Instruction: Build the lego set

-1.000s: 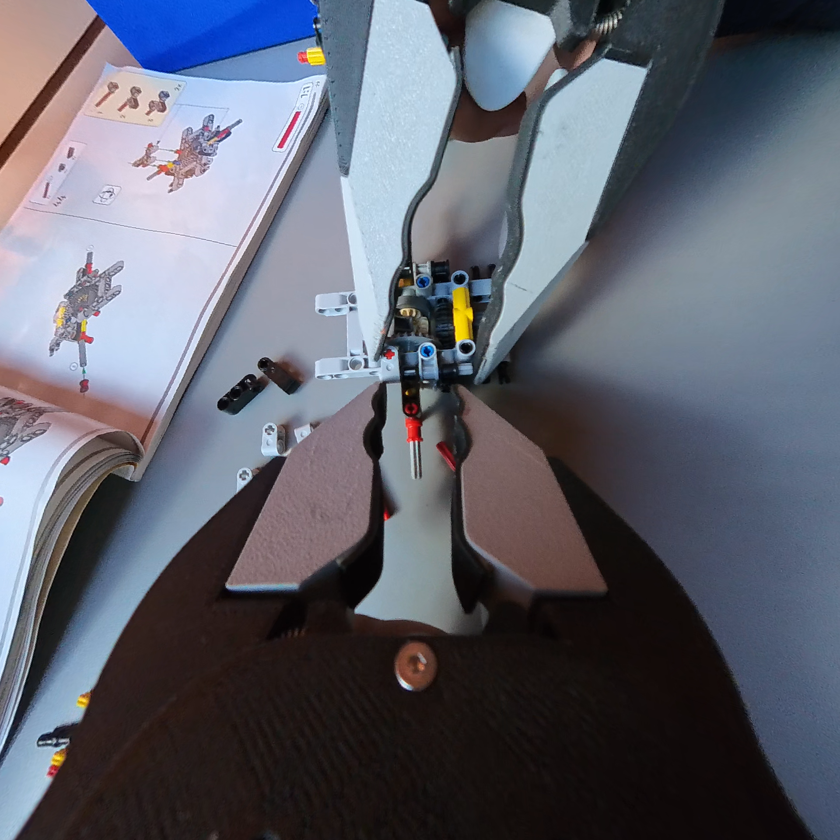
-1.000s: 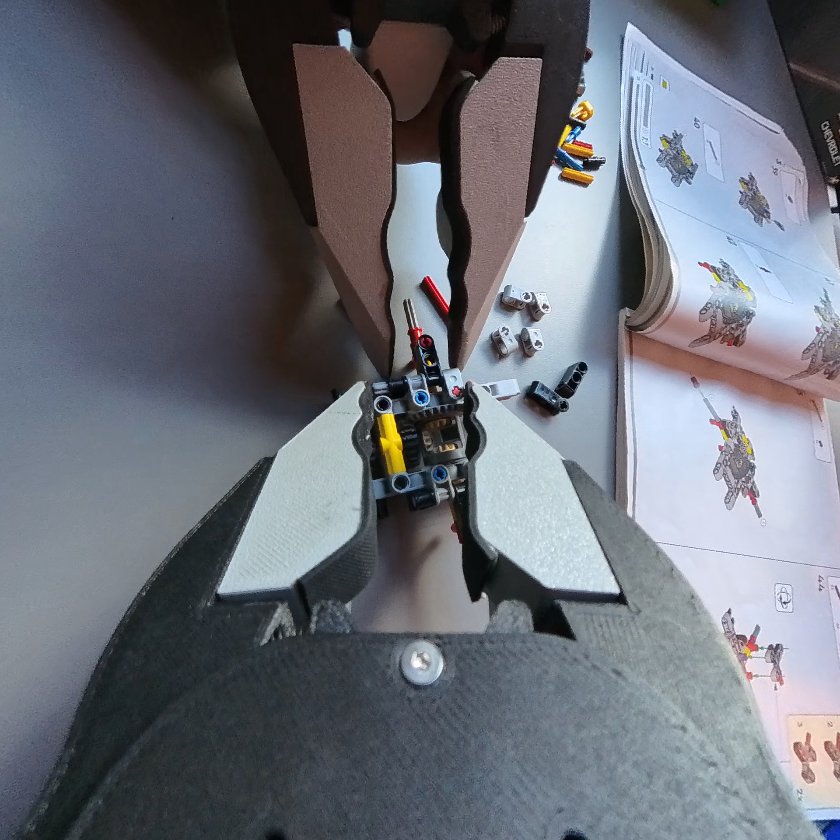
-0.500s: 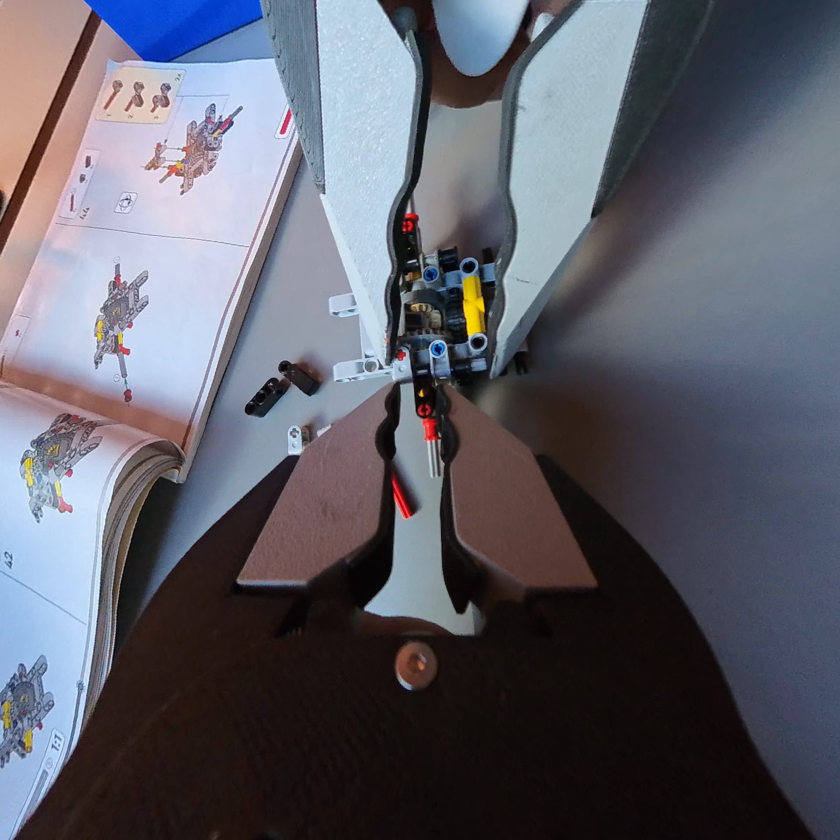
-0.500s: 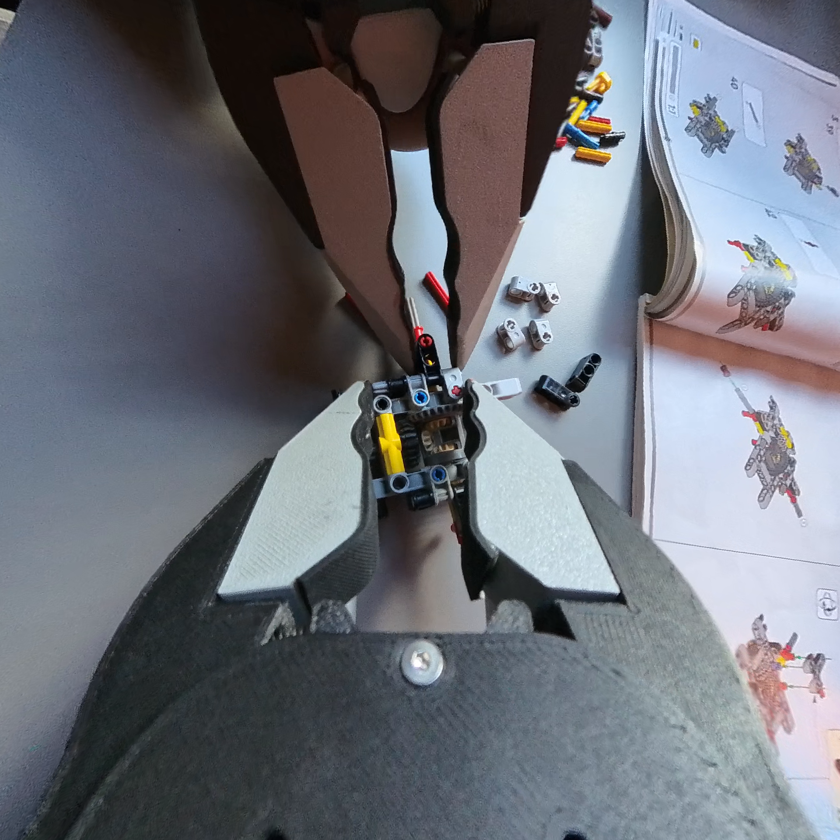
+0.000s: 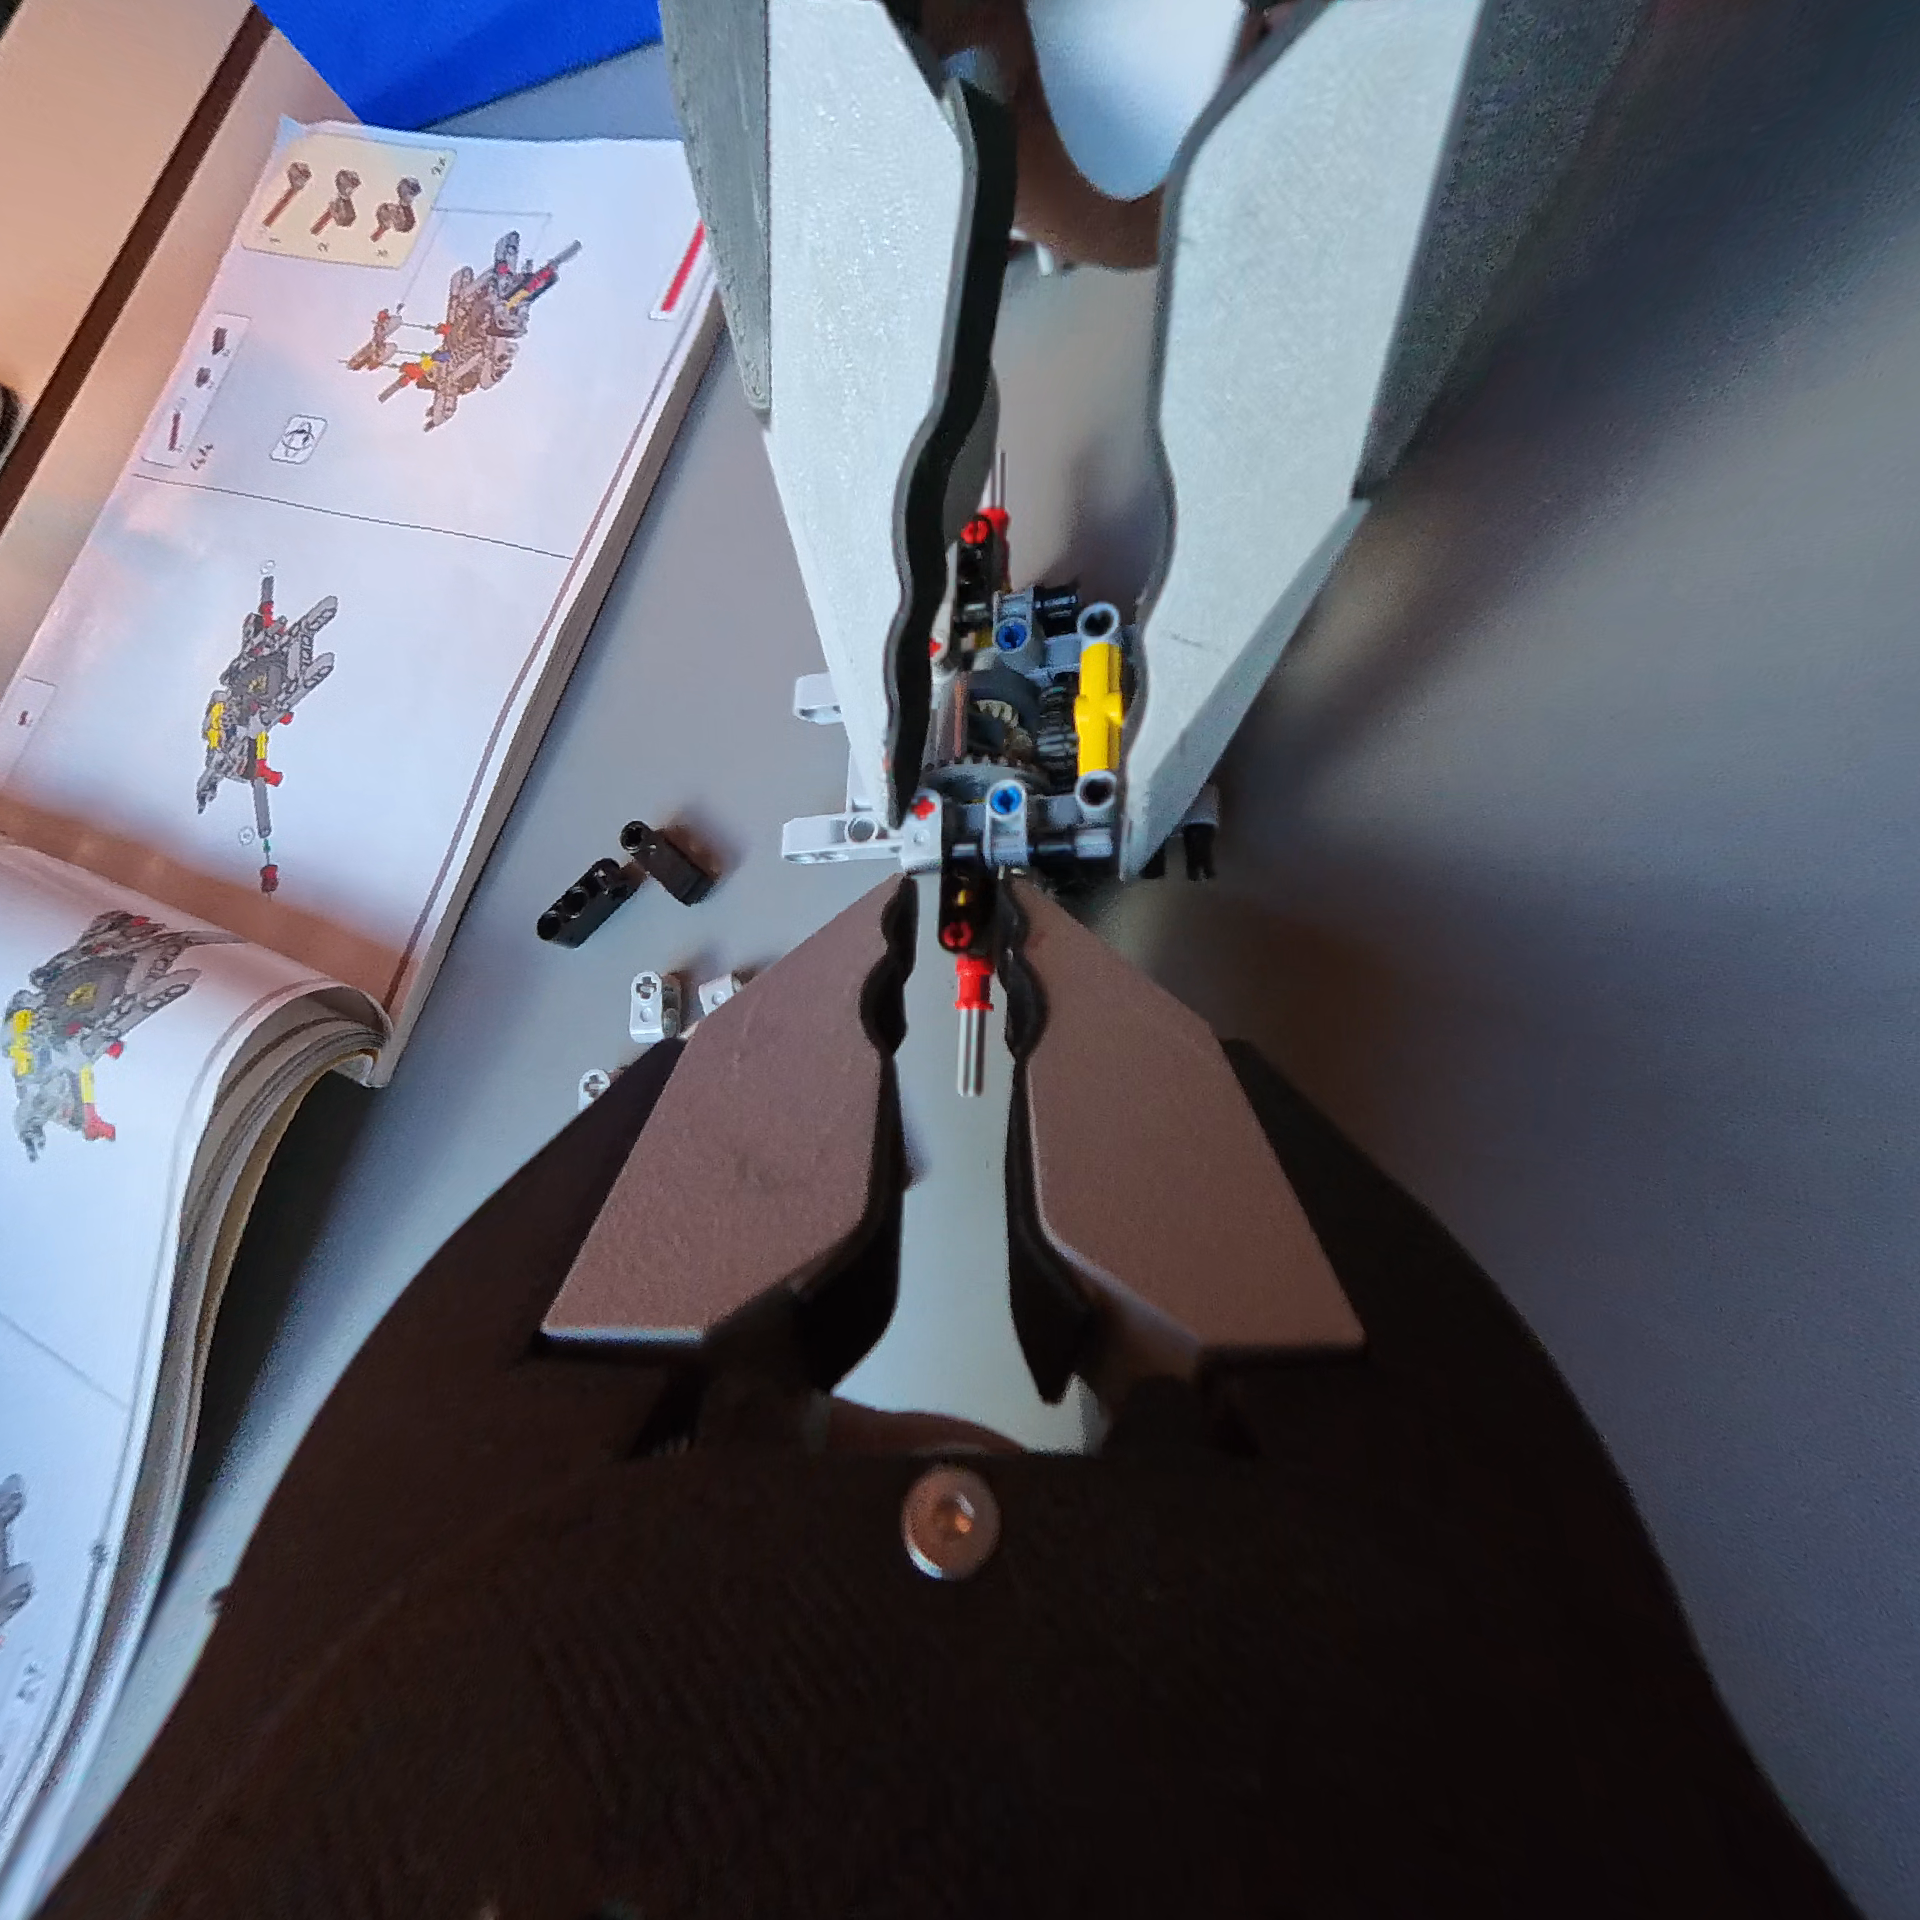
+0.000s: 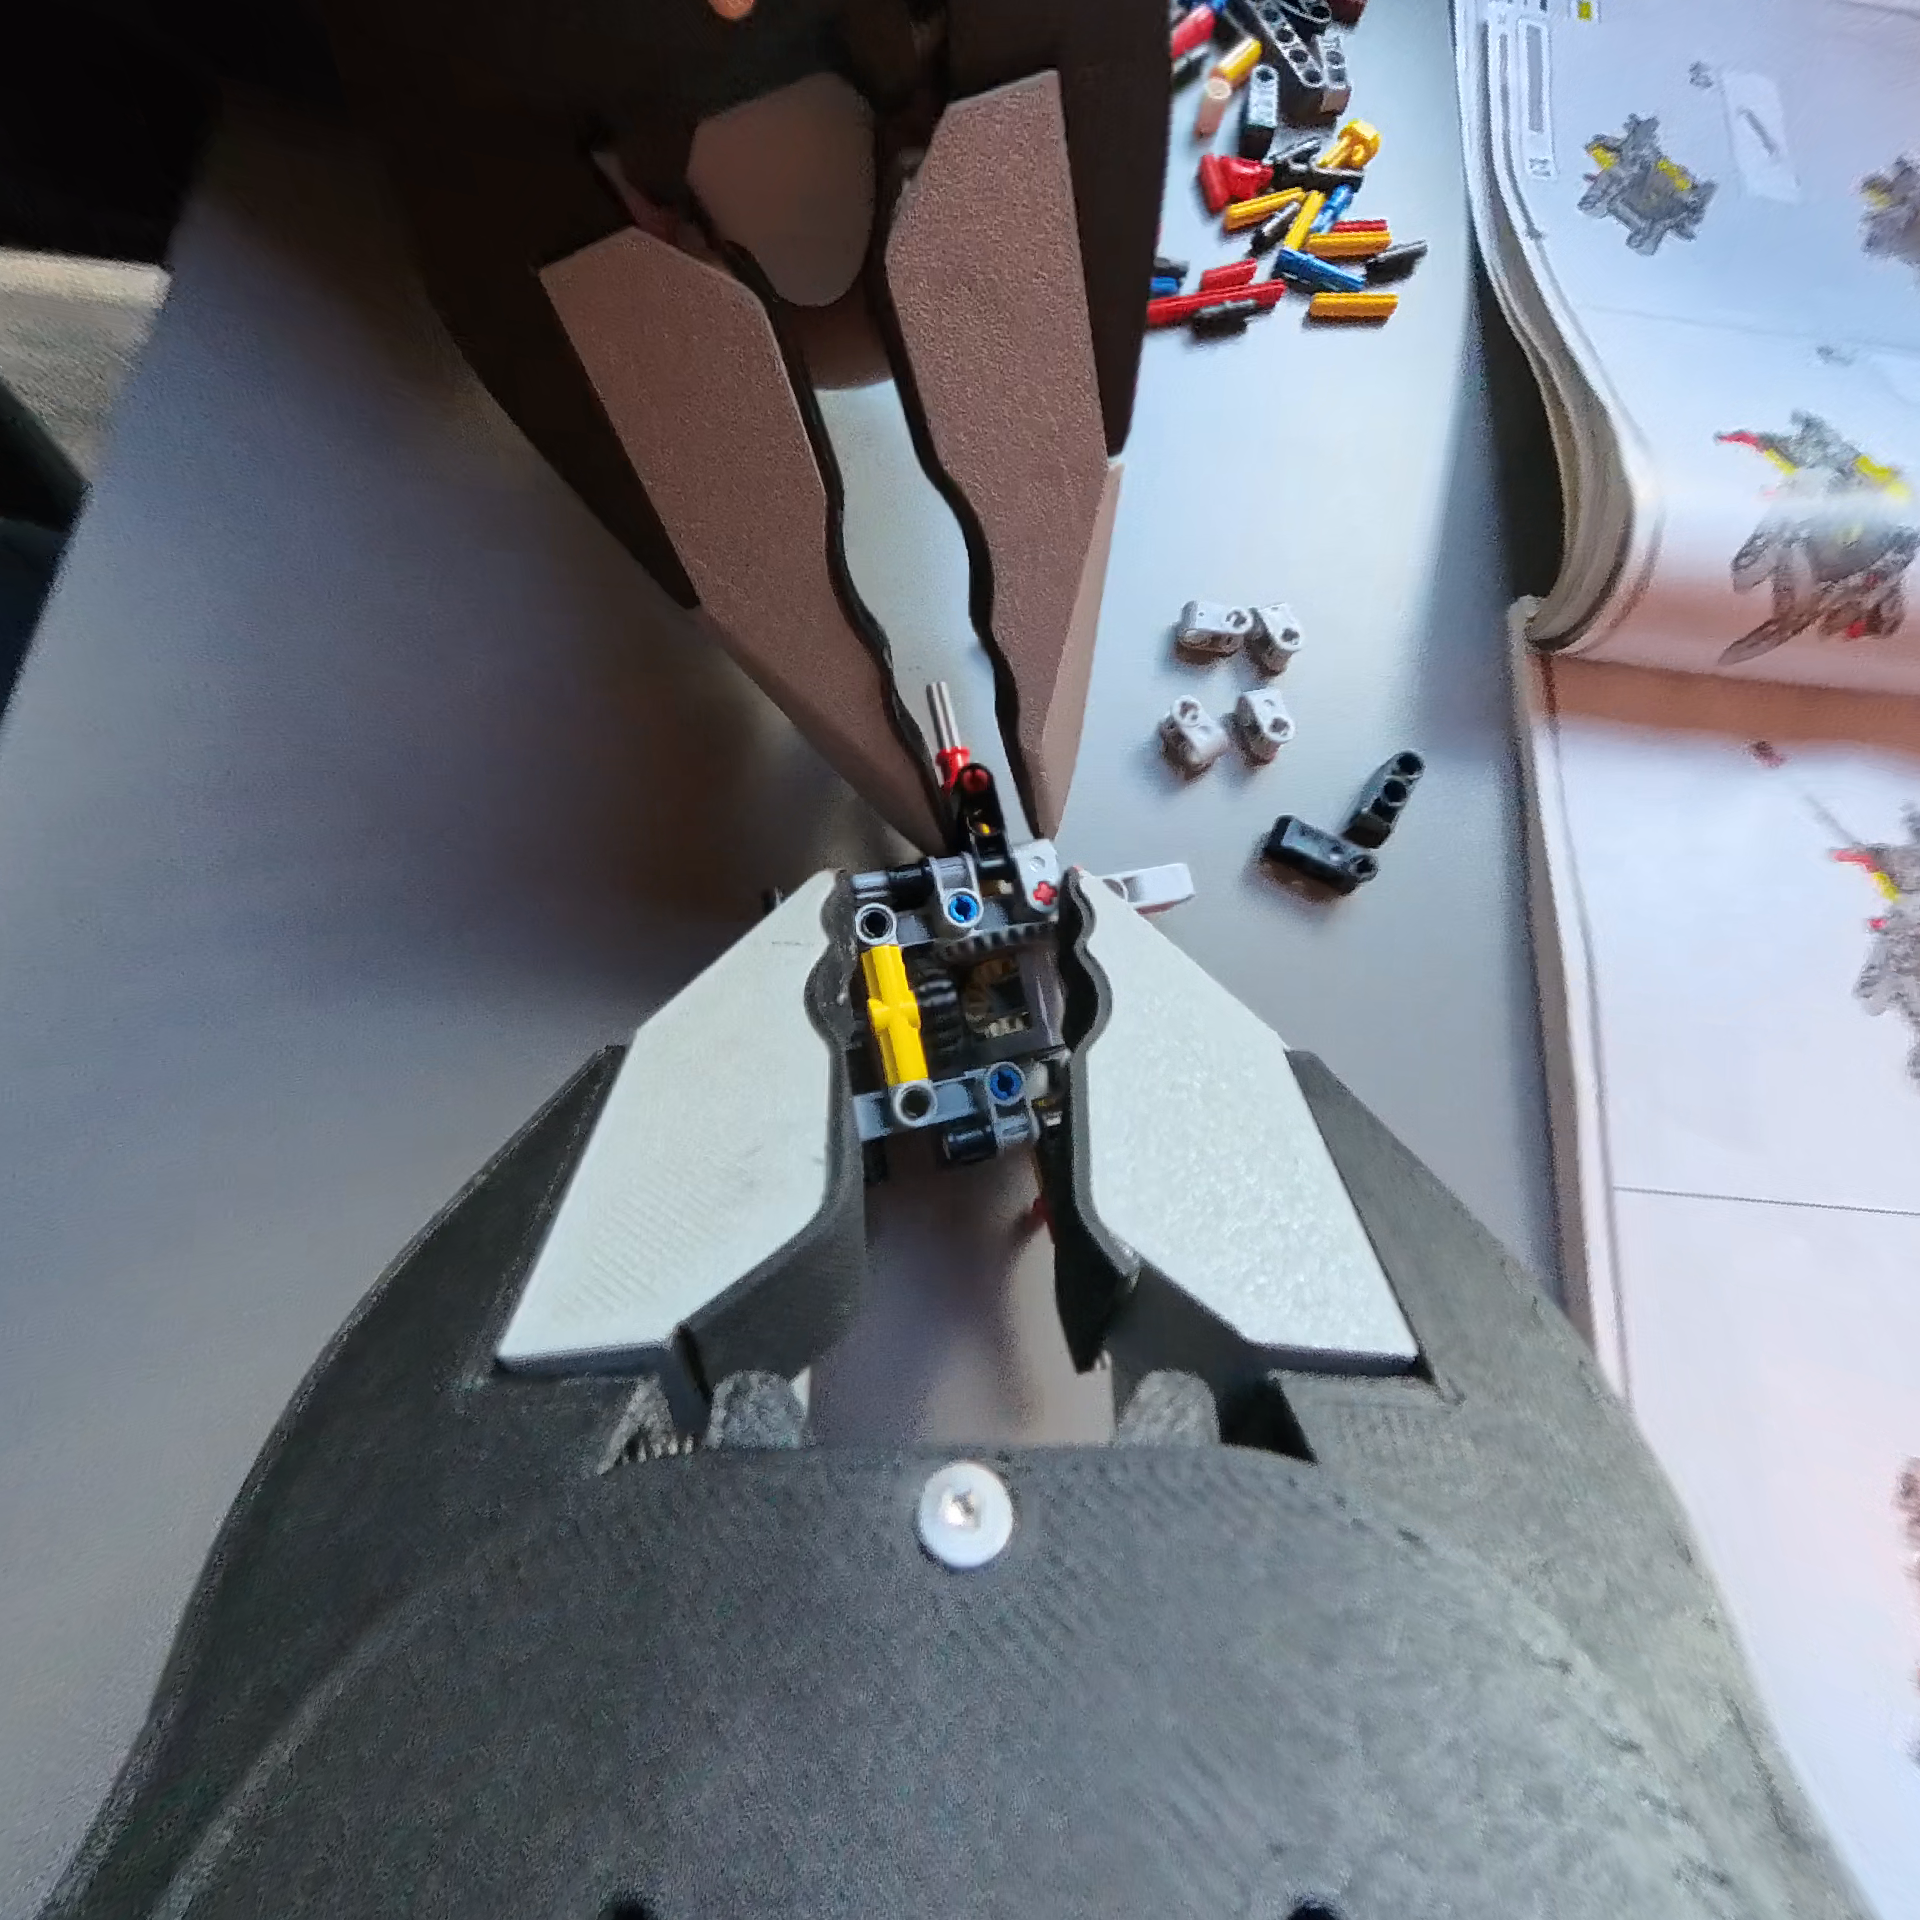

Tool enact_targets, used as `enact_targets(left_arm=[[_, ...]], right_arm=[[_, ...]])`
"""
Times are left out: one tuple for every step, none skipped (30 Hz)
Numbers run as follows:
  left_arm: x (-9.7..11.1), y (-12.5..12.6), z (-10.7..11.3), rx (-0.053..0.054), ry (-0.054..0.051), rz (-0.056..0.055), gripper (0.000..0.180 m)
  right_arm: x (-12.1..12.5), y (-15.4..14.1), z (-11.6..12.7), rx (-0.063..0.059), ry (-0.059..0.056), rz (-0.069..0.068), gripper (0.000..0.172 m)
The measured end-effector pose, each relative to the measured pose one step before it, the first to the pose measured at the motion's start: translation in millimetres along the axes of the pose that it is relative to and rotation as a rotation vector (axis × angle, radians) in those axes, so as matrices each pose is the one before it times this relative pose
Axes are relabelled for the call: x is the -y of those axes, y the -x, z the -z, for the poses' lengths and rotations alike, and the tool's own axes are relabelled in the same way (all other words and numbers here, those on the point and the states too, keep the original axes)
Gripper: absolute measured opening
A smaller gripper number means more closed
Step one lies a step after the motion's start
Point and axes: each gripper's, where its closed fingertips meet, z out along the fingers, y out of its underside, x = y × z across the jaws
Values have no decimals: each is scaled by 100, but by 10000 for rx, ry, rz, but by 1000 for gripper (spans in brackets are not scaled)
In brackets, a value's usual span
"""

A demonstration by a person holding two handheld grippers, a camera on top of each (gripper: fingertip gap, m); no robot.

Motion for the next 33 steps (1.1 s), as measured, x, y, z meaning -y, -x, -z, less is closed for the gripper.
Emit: enact_targets(left_arm=[[92, -248, 88, -216, -192, 156, 12], [-171, -237, 163, -260, -4, 166, 13], [-426, 206, 171, -33, 153, 138, 23], [-377, 311, 160, -11, 66, 185, 29], [-117, -158, 105, -322, -119, 277, 25], [153, -666, 28, -602, -240, 320, 20], [194, -572, -80, -464, -208, 271, 21], [24, 28, -126, -16, -73, 92, 22], [-101, 273, -95, 164, 2, -50, 18], [-221, 277, -56, 148, 112, -22, 18], [-118, 232, -2, 104, 33, 30, 19], [-116, 147, 5, 48, 3, 34, 19], [-34, 147, 29, 62, -44, 6, 18], [150, 168, 75, 106, -155, -77, 13], [396, 171, 158, 142, -258, -118, 6], [461, 40, 174, 55, -294, -92, 6], [387, 3, 107, 0, -250, 35, 7], [445, -101, 120, -87, -280, 117, 8], [486, -80, 181, -98, -321, 124, 8], [575, -100, 234, -126, -382, 121, 8], [702, -163, 281, -175, -466, 103, 8], [922, -185, 339, -170, -597, 88, 6], [1104, -173, 365, -132, -710, 98, 8], [948, -235, 294, -134, -561, 23, 18], [566, -19, 177, 36, -289, -98, 23], [233, 214, 69, 222, -83, -219, 27], [-22, 160, -37, 196, 29, -235, 30], [-290, -61, -143, 16, 148, -105, 30], [-449, -252, -234, -149, 229, 33, 31], [-359, -306, -241, -194, 179, 72, 34], [-185, -295, -206, -167, 85, 26, 36], [-9, -434, -110, -233, -13, -40, 34], [43, -690, -39, -388, -34, -62, 33]], right_arm=[[-24, 188, 134, 196, -120, -136, 37], [-52, 83, 96, -60, -43, 95, 37], [-17, -21, -4, -212, -45, 148, 37], [28, -24, -46, -230, -70, 128, 37], [14, -93, -44, -232, -57, 92, 37], [21, -104, -31, -182, -49, 42, 37], [23, -11, -7, -70, -58, -45, 37], [33, -23, 8, -32, -71, -154, 37], [20, -89, 11, -36, -113, -237, 37], [87, -177, 52, -88, -170, -270, 37], [102, -179, 120, -74, -182, -282, 37], [70, -85, 161, 10, -140, -290, 36], [134, -36, 223, 65, -150, -288, 36], [256, 47, 270, 133, -204, -321, 36], [307, 52, 262, 178, -235, -415, 36], [255, -29, 284, 170, -214, -463, 36], [199, -17, 309, 206, -223, -426, 36], [228, 42, 317, 242, -277, -368, 36], [283, 62, 343, 270, -325, -384, 36], [362, 128, 377, 342, -357, -461, 37], [458, 196, 419, 426, -399, -544, 36], [642, 196, 449, 460, -490, -613, 36], [749, 227, 450, 504, -535, -665, 36], [717, 286, 405, 545, -500, -666, 36], [538, 309, 327, 535, -376, -626, 36], [257, 233, 208, 440, -203, -548, 36], [-86, 135, 51, 297, -21, -364, 36], [-395, 23, -75, 115, 166, -104, 36], [-609, -171, -201, -106, 332, 80, 36], [-672, -251, -269, -225, 417, 158, 36], [-566, -127, -312, -159, 387, 142, 36], [-347, 143, -314, 33, 251, 42, 36], [-109, 419, -258, 255, 100, -101, 36]])
